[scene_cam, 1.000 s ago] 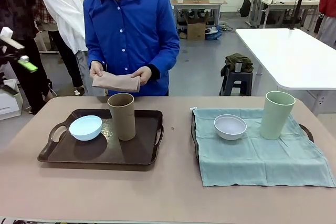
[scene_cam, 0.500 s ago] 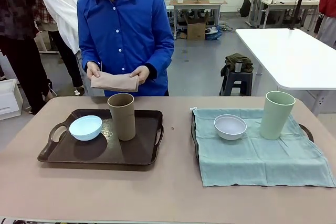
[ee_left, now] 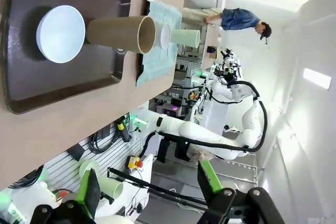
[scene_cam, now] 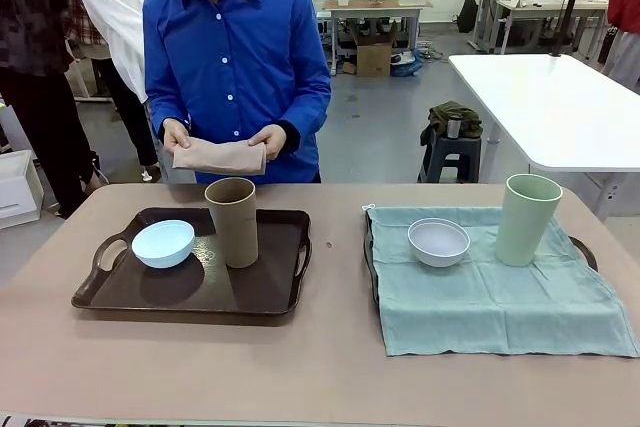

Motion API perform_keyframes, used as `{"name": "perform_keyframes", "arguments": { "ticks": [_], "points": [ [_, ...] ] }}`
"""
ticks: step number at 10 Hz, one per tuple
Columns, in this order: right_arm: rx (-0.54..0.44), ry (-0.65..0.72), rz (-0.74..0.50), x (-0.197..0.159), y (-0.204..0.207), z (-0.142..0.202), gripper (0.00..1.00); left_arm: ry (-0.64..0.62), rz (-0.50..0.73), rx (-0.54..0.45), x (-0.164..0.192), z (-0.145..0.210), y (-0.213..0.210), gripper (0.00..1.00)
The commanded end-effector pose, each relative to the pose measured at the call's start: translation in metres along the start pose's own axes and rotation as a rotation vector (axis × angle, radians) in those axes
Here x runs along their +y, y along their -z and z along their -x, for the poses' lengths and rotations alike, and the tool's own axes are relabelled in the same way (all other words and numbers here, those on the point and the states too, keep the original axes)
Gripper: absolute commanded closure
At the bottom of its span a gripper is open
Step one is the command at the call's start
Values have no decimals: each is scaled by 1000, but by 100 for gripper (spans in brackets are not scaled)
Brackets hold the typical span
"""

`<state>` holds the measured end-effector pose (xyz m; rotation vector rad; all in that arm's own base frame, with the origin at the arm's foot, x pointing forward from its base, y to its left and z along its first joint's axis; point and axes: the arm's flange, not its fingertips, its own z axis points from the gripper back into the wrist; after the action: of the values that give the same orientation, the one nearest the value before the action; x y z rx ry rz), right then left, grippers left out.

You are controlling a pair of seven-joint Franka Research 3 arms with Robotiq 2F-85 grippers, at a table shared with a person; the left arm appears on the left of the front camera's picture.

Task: Set up a tray with a mat and arrange the tableware.
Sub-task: Pick up the Picnic Bowl and Reusable plastic cup from the Handle tray in front of the human's position and hold them in the air.

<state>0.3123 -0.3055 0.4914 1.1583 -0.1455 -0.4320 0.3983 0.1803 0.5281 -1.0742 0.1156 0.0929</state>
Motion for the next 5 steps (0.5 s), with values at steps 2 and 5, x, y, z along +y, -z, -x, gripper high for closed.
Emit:
{"name": "perform_keyframes", "arguments": {
  "ticks": [2,5],
  "points": [
    [0,0,0,0,0,0,0,0,0,0,0,0,0,0],
    [0,0,0,0,0,0,0,0,0,0,0,0,0,0]
  ]
}}
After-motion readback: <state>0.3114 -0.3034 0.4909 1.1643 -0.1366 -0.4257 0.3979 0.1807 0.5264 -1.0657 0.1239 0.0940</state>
